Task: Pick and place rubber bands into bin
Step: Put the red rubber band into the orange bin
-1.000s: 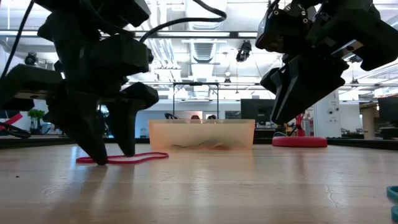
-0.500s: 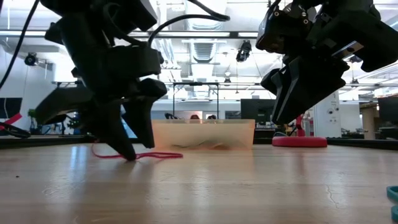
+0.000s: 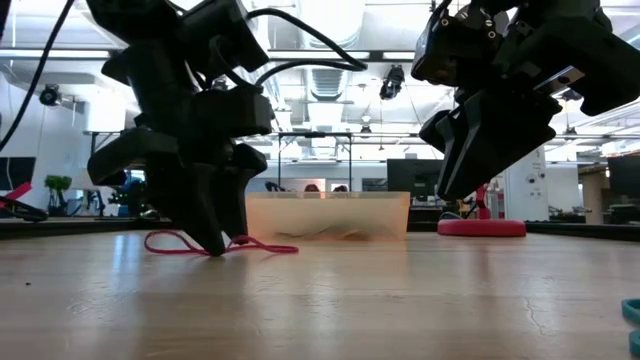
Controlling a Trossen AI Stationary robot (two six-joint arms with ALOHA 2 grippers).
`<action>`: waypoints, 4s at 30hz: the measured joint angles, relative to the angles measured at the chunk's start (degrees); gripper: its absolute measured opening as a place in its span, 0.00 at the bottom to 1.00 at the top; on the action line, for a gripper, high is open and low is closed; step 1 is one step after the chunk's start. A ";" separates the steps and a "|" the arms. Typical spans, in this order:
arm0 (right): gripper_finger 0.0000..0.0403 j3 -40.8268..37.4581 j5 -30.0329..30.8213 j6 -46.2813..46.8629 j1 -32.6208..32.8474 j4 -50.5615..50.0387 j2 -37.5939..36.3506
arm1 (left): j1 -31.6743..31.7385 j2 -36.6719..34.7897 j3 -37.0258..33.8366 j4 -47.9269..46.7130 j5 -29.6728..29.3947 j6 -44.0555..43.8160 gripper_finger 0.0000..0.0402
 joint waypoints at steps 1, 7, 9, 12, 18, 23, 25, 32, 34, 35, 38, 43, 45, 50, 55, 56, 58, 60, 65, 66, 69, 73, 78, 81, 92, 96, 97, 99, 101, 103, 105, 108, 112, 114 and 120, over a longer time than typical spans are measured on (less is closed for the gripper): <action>0.16 0.00 0.00 -0.01 0.00 0.00 0.00 | 0.00 0.00 -0.02 0.00 0.08 0.15 0.44; 0.16 0.00 0.00 -0.42 0.00 0.00 0.00 | 0.13 1.87 -0.11 0.31 2.07 2.21 0.44; 0.16 0.00 0.00 -0.43 0.00 0.02 0.00 | 0.22 2.53 -0.13 0.55 3.24 3.39 0.44; 0.16 -0.08 0.00 -0.44 0.00 0.19 0.00 | 0.31 4.12 -0.17 1.36 5.35 4.70 0.44; 0.16 -0.22 0.00 -0.44 0.00 0.17 0.00 | 0.39 5.09 -0.15 2.42 7.42 5.37 0.37; 0.16 -0.24 0.00 -0.46 0.00 0.17 0.00 | 0.61 5.05 -0.22 2.69 9.33 5.99 0.19; 0.16 -0.24 0.00 -0.45 0.00 0.17 0.00 | 0.73 5.12 -0.22 2.72 10.33 6.25 0.12; 0.16 -0.24 0.00 -0.45 0.00 0.17 0.00 | 0.72 5.14 -0.22 2.82 10.47 6.41 0.01; 0.16 -0.24 0.00 -0.45 0.00 0.17 0.00 | 0.72 4.86 -0.22 2.86 10.63 6.40 0.00; 0.16 -0.24 0.00 -0.45 0.00 0.17 0.00 | 0.72 4.63 -0.22 3.01 10.74 6.40 0.00; 0.16 -0.24 0.00 -0.44 -0.01 0.17 0.00 | 0.70 2.65 -0.14 3.06 10.90 6.40 0.00; 0.16 -0.24 0.00 -0.44 0.00 0.16 0.00 | 0.68 -2.54 -0.09 2.86 10.64 7.03 0.00; 0.16 -0.26 0.00 -0.44 0.00 0.15 0.00 | 0.63 -5.00 -0.45 1.71 10.29 7.38 0.00; 0.16 -0.33 0.00 -0.45 0.00 0.05 0.00 | 0.68 -11.06 -0.20 3.13 10.32 7.80 0.00; 0.16 -0.54 0.00 -0.46 0.00 0.09 0.00 | 0.68 -13.11 -0.22 2.68 10.43 6.90 0.00; 0.16 -0.61 0.00 -0.44 -0.02 0.05 0.00 | 0.68 -12.91 -0.20 1.96 10.43 5.97 0.00; 0.16 -0.63 0.00 -0.44 -0.01 0.14 0.00 | 0.76 -11.49 -0.20 -0.20 10.45 4.72 0.00; 0.16 -0.66 0.00 -0.44 -0.01 0.14 0.00 | 0.80 -9.61 -0.24 -2.28 10.46 4.34 0.00; 0.16 -0.66 0.28 -0.44 -0.02 0.33 0.00 | 0.81 -5.82 -0.24 -3.26 10.89 2.81 0.10; 0.16 -0.66 0.30 -0.44 -0.02 0.33 0.00 | 0.81 -5.44 -0.24 -3.33 11.53 2.72 0.13; 0.16 -0.66 0.46 -0.44 -0.02 0.37 0.00 | 0.81 -5.03 -0.22 -4.29 14.00 2.69 0.24; 0.16 -0.66 1.54 -0.45 -0.02 0.42 0.00 | 0.59 -5.54 -0.13 -7.98 14.13 1.42 0.38; 0.16 -0.66 1.74 -0.95 -0.07 0.50 0.00 | 0.52 -5.86 -0.04 -10.18 14.95 1.22 0.49; 0.16 -0.66 1.79 -1.05 -0.07 0.63 0.00 | 0.49 -5.74 -0.06 -10.11 16.97 1.22 0.52; 0.16 -0.79 1.92 -1.07 0.00 0.78 0.00 | -0.08 1.01 -0.73 -9.08 19.71 0.16 0.53; 0.16 -0.90 1.95 -1.25 -0.02 0.86 0.00 | -0.77 4.36 -0.42 -6.18 20.24 3.02 0.53; 0.16 -0.90 1.97 -1.31 0.00 0.92 0.00 | -1.05 4.70 -0.42 -5.53 19.37 3.78 0.53; 0.16 -0.92 1.97 -1.33 -0.02 1.01 0.00 | -1.44 4.96 -0.42 -4.32 15.99 4.55 0.53; 0.16 -0.94 2.36 -1.35 0.00 1.06 0.00 | -1.57 4.85 -0.57 -3.06 13.58 5.70 0.53; 0.16 -0.96 2.83 -1.50 0.00 1.06 0.00 | -1.67 4.38 -0.80 -1.65 10.01 6.45 0.53; 0.16 -0.98 2.95 -1.51 0.00 1.06 0.00 | -1.55 4.29 -0.85 -0.87 8.34 6.64 0.53; 0.16 -0.98 2.99 -1.49 0.00 1.09 0.00 | -1.53 4.26 -0.85 0.04 4.90 7.19 0.53; 0.16 -1.01 2.99 -1.50 0.00 1.07 0.00 | -1.49 4.50 -0.85 1.44 -0.10 7.34 0.53; 0.16 -1.01 2.99 -1.49 0.00 1.09 0.00 | -1.24 4.53 -0.85 1.91 -1.71 7.43 0.53; 0.16 -1.03 2.97 -1.42 0.00 1.25 0.00 | 0.63 4.66 -0.89 3.64 -2.91 7.78 0.53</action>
